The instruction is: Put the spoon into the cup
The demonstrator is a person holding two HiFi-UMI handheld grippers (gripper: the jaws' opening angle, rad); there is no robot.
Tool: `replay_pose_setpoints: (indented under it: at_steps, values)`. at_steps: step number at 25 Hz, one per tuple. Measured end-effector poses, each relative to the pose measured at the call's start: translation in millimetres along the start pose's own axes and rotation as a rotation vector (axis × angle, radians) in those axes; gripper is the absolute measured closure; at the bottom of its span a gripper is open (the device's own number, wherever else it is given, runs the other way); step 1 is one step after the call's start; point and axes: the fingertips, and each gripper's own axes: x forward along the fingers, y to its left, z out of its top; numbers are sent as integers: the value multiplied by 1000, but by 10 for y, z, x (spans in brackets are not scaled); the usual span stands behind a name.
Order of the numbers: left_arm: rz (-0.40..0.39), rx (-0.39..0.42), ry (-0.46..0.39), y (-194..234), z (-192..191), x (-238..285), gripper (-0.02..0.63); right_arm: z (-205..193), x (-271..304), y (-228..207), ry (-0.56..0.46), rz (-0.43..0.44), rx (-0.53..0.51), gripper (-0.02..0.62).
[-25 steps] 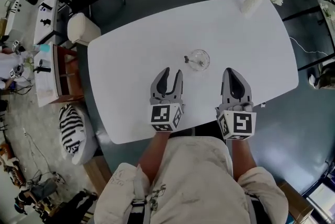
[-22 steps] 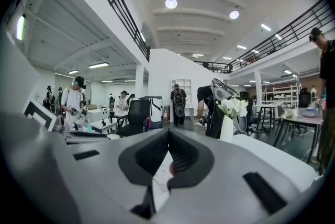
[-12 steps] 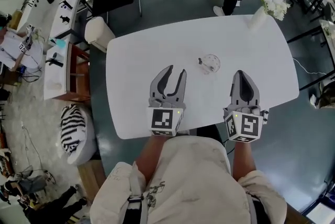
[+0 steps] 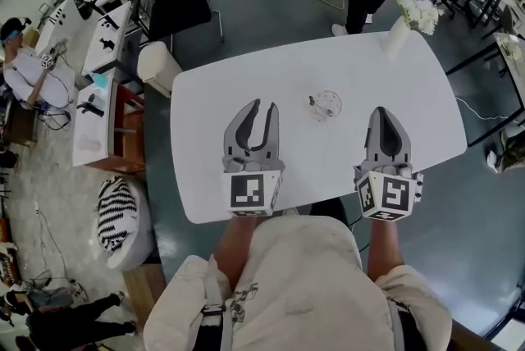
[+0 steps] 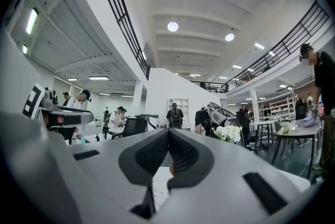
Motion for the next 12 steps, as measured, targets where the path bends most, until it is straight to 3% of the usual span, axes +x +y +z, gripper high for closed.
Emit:
replay_pose_setpoints:
  at_steps: [6,12]
  values:
    - [7,11,-46,-61,105,-61,592,-47,-115,-40,2,-11,3,607]
    - [-5,17,-55,-80,129,-55,600,-37,-47,2,6,4,-5,607]
